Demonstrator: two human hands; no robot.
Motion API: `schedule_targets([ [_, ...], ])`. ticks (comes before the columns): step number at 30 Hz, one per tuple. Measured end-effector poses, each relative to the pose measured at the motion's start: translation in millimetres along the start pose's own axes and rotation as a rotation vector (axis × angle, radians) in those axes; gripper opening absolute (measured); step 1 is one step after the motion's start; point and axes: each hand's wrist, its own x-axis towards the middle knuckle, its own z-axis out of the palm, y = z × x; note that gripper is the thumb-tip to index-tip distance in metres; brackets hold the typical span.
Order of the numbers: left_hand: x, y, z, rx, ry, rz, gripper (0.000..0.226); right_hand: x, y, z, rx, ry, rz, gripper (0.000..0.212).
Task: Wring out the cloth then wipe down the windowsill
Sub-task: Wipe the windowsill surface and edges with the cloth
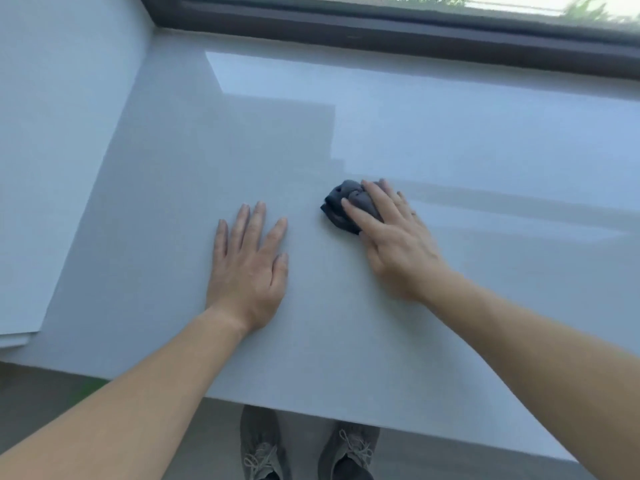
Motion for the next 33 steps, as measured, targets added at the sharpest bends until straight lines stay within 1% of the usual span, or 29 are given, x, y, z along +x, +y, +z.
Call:
schedule_targets([
  [2, 1, 2, -1, 0.001, 0.001, -0.008, 0.061, 25, 29, -14, 0.044, 0.100, 0.277, 0.056],
  [3, 2, 2, 0, -0.006, 0.003, -0.013, 0.061, 37, 29, -17, 0.058, 0.145, 0.413, 0.057],
  [4, 3, 1, 0, -0.014, 0.006, -0.017, 0.060, 46, 21, -14, 0.052, 0.176, 0.495, 0.060],
  [5, 3, 1, 0, -0.021, 0.009, -0.016, 0.060, 50, 8, -8, 0.045, 0.186, 0.497, 0.062],
  [6, 2, 2, 1, -0.029, 0.012, -0.016, 0.059, 50, -7, -2, 0.054, 0.176, 0.409, 0.064],
  [8, 3, 3, -2, -0.044, 0.028, -0.031, 0.057, 38, -30, 12, 0.060, 0.101, 0.104, 0.065],
  [9, 5, 4, -5, -0.043, 0.039, -0.043, 0.054, 30, -33, 14, 0.042, 0.041, -0.018, 0.066],
  [10, 10, 6, -8, -0.036, 0.052, -0.054, 0.051, 27, -27, 10, 0.029, -0.008, -0.097, 0.067],
  [11, 17, 6, -12, -0.026, 0.069, -0.056, 0.049, 31, -13, 4, 0.017, -0.028, -0.137, 0.067],
  [12, 26, 6, -16, -0.017, 0.089, -0.046, 0.048, 38, 3, -2, -0.007, -0.024, -0.120, 0.066],
  [13, 37, 5, -19, -0.013, 0.108, -0.026, 0.047, 48, 19, -8, -0.027, 0.005, -0.036, 0.064],
  [16, 89, -4, -24, -0.029, 0.132, 0.010, 0.050, 90, 55, -25, 0.034, 0.178, 0.440, 0.057],
  [17, 108, -7, -25, -0.042, 0.126, 0.003, 0.054, 103, 52, -25, 0.043, 0.206, 0.558, 0.057],
  [18, 127, -10, -25, -0.059, 0.110, -0.010, 0.059, 112, 40, -21, 0.029, 0.220, 0.594, 0.057],
  [19, 144, -10, -25, -0.073, 0.086, -0.025, 0.062, 117, 26, -15, 0.015, 0.225, 0.532, 0.058],
  [20, 158, -10, -24, -0.080, 0.056, -0.040, 0.064, 118, 11, -8, 0.012, 0.209, 0.381, 0.059],
  [21, 168, -9, -24, -0.072, 0.033, -0.048, 0.064, 116, -1, -1, 0.005, 0.156, 0.203, 0.059],
  [22, 174, -9, -22, -0.052, 0.022, -0.049, 0.064, 112, -9, 3, -0.001, 0.085, 0.063, 0.059],
  [23, 176, -10, -21, -0.031, 0.019, -0.048, 0.063, 110, -8, 2, -0.007, 0.030, -0.025, 0.057],
  [24, 176, -11, -21, -0.020, 0.019, -0.045, 0.062, 115, 1, -2, -0.009, 0.009, -0.068, 0.056],
  [25, 176, -11, -22, -0.019, 0.018, -0.043, 0.062, 122, 13, -7, -0.030, 0.018, -0.061, 0.055],
  [26, 175, -12, -22, -0.018, 0.015, -0.042, 0.062, 130, 25, -12, -0.049, 0.042, 0.002, 0.054],
  [27, 176, -13, -22, -0.015, 0.013, -0.043, 0.062, 142, 37, -18, -0.050, 0.087, 0.118, 0.054],
  [30, 178, -13, -22, -0.010, 0.008, -0.040, 0.062, 184, 56, -32, 0.016, 0.218, 0.559, 0.054],
  [31, 178, -13, -22, -0.012, 0.009, -0.037, 0.061, 195, 51, -31, 0.003, 0.242, 0.633, 0.054],
  [32, 178, -13, -21, -0.012, 0.011, -0.035, 0.061, 204, 41, -27, -0.015, 0.252, 0.606, 0.055],
  [33, 178, -14, -20, -0.012, 0.015, -0.034, 0.060, 209, 28, -22, -0.026, 0.233, 0.463, 0.055],
])
